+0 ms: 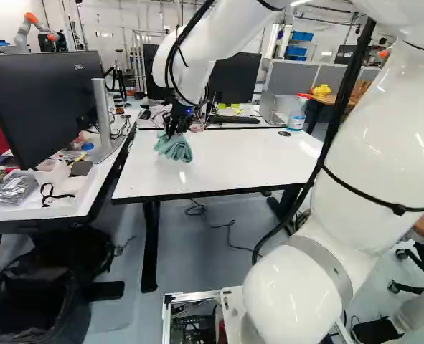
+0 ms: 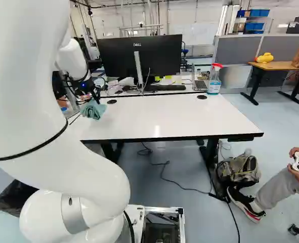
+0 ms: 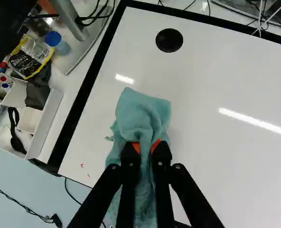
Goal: Clean the table with the green towel
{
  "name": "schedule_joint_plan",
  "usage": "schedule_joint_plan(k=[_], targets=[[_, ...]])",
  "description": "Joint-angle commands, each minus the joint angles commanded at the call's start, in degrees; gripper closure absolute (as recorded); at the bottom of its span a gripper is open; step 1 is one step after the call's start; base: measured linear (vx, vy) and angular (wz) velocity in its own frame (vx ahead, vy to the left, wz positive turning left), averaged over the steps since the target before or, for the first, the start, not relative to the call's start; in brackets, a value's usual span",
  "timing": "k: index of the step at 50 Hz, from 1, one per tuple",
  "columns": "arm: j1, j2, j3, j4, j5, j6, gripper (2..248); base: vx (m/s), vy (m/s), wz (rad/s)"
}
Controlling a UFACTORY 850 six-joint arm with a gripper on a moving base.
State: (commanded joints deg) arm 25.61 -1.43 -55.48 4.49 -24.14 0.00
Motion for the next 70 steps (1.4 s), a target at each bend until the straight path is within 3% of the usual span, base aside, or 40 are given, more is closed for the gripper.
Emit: schedule_joint_plan(k=[70], targets=[[15.6,2.8,2.8,0.0,0.0,0.0,208,0.0,0.0,0.0]])
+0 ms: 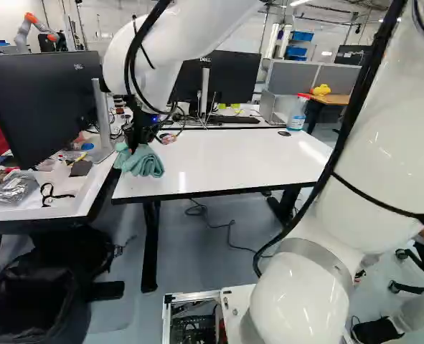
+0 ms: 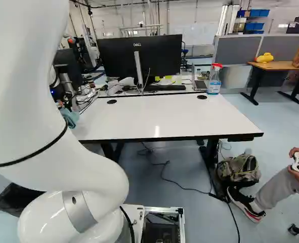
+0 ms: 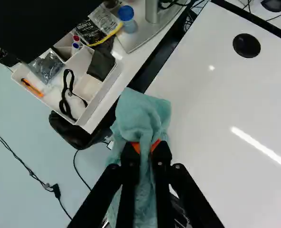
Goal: Clean the table with the green towel
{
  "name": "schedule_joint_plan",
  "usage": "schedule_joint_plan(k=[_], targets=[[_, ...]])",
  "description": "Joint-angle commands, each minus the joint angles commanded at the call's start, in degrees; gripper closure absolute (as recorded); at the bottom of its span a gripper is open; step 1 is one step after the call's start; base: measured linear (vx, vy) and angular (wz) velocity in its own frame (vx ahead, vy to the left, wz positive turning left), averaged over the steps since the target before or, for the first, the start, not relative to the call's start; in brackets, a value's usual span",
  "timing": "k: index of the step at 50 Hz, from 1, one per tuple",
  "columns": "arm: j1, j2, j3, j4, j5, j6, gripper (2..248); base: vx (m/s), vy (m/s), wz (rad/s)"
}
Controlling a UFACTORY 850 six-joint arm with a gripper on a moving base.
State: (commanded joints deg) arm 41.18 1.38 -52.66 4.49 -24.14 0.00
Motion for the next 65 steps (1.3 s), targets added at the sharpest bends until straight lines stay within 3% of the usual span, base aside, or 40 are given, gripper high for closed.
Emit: schedule_joint_plan(k=[16,65], targets=[[0.6,-1.1,0.0,0.0,0.0,0.0,208,0.0,0.0,0.0],[0.6,-9.8,-1.2,0.0,-0.9,0.0,208,0.0,0.0,0.0]])
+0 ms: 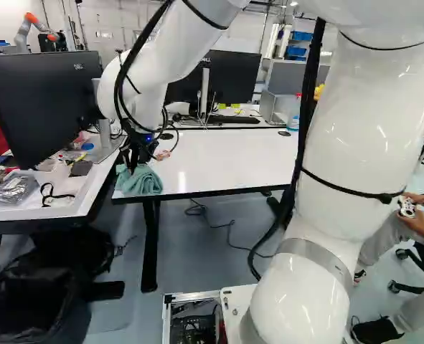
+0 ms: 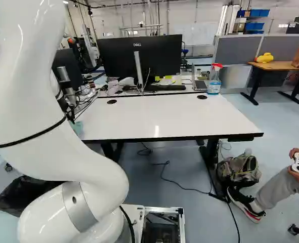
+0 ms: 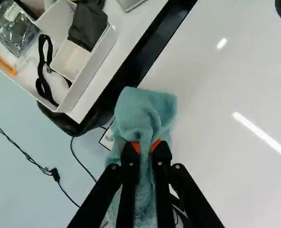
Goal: Clean the table with the green towel
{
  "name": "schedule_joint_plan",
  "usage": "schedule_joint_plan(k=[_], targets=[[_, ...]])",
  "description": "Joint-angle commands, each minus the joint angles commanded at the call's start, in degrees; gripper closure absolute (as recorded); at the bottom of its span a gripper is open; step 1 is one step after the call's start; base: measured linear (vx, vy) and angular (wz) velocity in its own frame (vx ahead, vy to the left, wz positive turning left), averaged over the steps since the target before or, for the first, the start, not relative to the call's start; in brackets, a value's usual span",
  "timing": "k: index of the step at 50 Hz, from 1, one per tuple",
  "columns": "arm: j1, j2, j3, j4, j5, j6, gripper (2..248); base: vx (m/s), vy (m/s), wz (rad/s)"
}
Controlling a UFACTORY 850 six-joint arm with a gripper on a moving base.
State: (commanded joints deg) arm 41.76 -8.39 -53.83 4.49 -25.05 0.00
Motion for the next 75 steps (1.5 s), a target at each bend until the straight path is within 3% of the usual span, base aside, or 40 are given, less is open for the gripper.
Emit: schedule_joint_plan(k=[42,75], targets=[[0.0,-0.2,0.0,1.9,-6.4,0.0,208,0.0,0.0,0.0],[0.0,-1.4,-0.3,1.9,-6.4,0.0,208,0.0,0.0,0.0]])
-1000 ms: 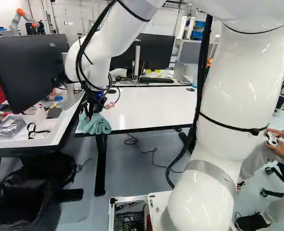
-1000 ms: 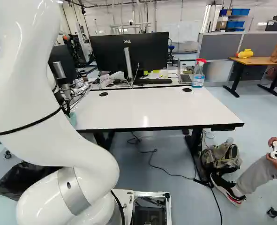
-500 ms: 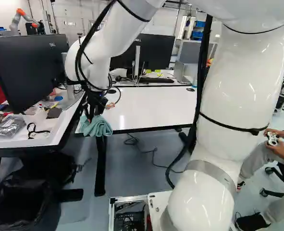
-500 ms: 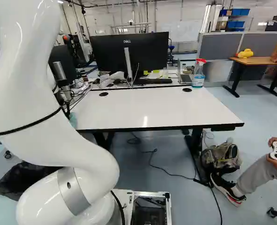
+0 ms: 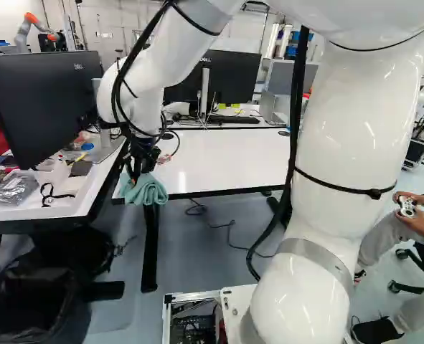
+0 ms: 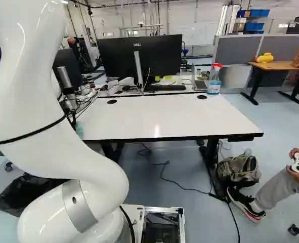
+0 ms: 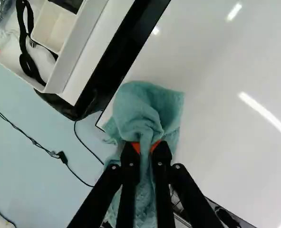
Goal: Clean the table with the green towel
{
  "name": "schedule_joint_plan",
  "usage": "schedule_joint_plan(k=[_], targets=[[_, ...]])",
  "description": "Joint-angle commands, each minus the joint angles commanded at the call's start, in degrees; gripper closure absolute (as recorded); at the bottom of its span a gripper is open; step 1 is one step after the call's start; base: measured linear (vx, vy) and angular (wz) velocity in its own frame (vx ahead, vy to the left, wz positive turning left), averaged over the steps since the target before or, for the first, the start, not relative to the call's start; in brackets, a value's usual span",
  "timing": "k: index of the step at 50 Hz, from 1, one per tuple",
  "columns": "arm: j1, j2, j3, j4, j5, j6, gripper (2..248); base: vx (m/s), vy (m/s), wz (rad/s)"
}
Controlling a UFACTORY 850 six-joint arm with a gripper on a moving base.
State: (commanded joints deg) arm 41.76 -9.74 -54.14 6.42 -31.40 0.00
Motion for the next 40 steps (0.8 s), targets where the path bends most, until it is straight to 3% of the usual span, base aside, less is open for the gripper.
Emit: schedule_joint_plan(k=[12,28,40], targets=[[0.3,-0.2,-0.2,0.0,0.0,0.0,208,0.0,0.0,0.0],[3.1,-1.8,-2.1,0.0,0.0,0.0,208,0.0,0.0,0.0],[4.5,0.2,0.2,0.0,0.0,0.0,208,0.0,0.0,0.0]])
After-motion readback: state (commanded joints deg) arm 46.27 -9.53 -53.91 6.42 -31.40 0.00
